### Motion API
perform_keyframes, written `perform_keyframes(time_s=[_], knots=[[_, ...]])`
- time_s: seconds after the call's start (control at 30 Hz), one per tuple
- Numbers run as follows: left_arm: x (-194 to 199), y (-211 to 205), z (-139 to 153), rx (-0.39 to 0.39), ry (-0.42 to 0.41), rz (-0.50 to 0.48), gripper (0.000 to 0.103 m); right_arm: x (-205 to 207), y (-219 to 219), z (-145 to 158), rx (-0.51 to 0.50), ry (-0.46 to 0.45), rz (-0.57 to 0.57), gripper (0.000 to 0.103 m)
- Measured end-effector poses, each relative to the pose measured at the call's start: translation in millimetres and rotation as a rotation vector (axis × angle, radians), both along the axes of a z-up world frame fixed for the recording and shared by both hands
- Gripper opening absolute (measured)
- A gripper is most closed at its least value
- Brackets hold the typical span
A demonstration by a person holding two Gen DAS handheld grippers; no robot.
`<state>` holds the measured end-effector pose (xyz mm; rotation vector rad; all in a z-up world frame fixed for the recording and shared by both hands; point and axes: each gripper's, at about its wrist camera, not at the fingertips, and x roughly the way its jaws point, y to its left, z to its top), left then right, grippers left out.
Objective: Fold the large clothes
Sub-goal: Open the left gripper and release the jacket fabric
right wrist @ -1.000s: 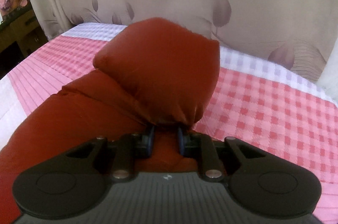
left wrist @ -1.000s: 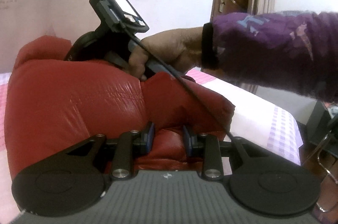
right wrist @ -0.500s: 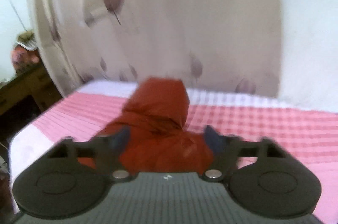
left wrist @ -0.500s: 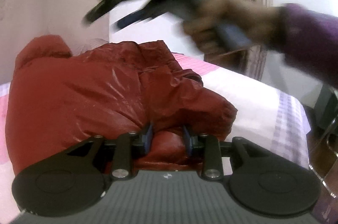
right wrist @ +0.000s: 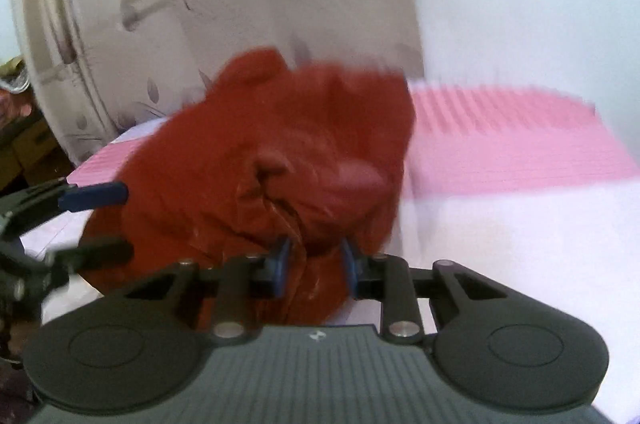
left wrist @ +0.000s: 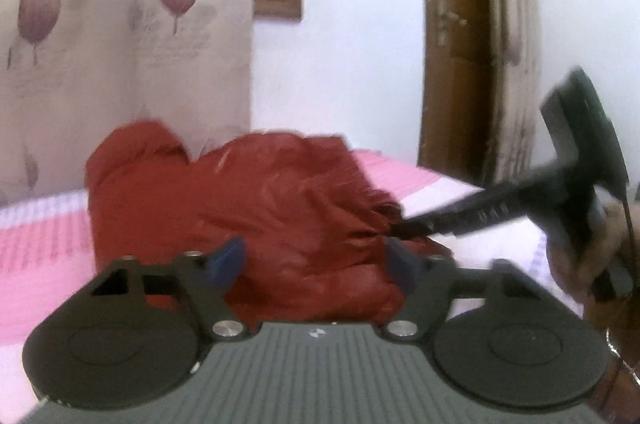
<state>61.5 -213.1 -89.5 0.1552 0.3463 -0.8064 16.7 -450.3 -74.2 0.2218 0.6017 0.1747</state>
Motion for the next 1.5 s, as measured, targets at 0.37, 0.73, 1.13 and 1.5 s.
perform_keyframes(time_s=[0.37, 0.73, 1.13, 1.5], knots=[[9.1, 10.4, -6.3, 0.020, 0.037, -0.010, 0.073, 5.5, -8.0, -32.7, 0.164, 0.022, -0.028, 0.028], [13.6, 16.7, 27.6, 0.048, -0.015, 0.126, 0.103, -1.2, -22.1, -22.7, 0.263, -0.017, -0.051, 0.100], [32.0, 20.3, 15.4, 0.153, 0.044, 0.212, 0.103, 24.7, -6.1, -37.7, 0.308, 0.036, -0.024, 0.103], [41.4, 17.5, 6.7, 0.174, 0.060, 0.196, 0.103, 35.8, -12.5, -52.4, 0.408, 0.071, -0.001, 0.103]])
